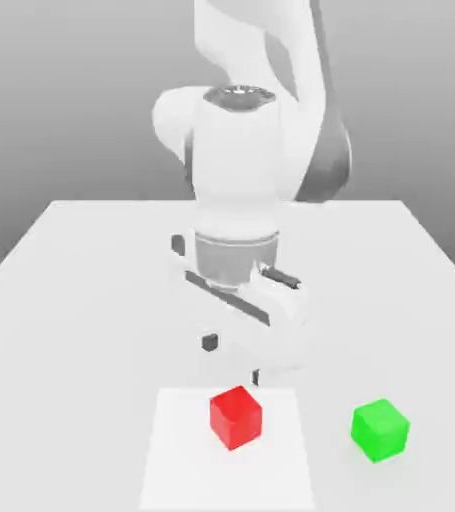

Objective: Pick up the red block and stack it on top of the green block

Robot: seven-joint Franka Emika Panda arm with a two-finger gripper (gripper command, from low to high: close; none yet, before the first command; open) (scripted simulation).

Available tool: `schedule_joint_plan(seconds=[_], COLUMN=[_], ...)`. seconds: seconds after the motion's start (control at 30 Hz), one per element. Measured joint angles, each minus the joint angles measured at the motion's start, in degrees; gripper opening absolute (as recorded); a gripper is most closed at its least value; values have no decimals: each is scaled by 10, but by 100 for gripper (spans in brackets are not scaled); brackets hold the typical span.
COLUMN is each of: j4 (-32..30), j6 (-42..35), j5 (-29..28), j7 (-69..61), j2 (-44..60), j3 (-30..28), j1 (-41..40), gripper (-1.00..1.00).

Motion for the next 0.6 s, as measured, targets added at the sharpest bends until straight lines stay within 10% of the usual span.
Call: schedule_joint_plan(seconds=[0.2, 0.23, 0.6], j4=[12, 13, 2], j6=[102, 112, 53], j5=[-79, -85, -35], j7=[71, 76, 39], j2=[125, 137, 65], j3=[-60, -68, -39], j1=[41, 48, 31], gripper=[0, -100, -100])
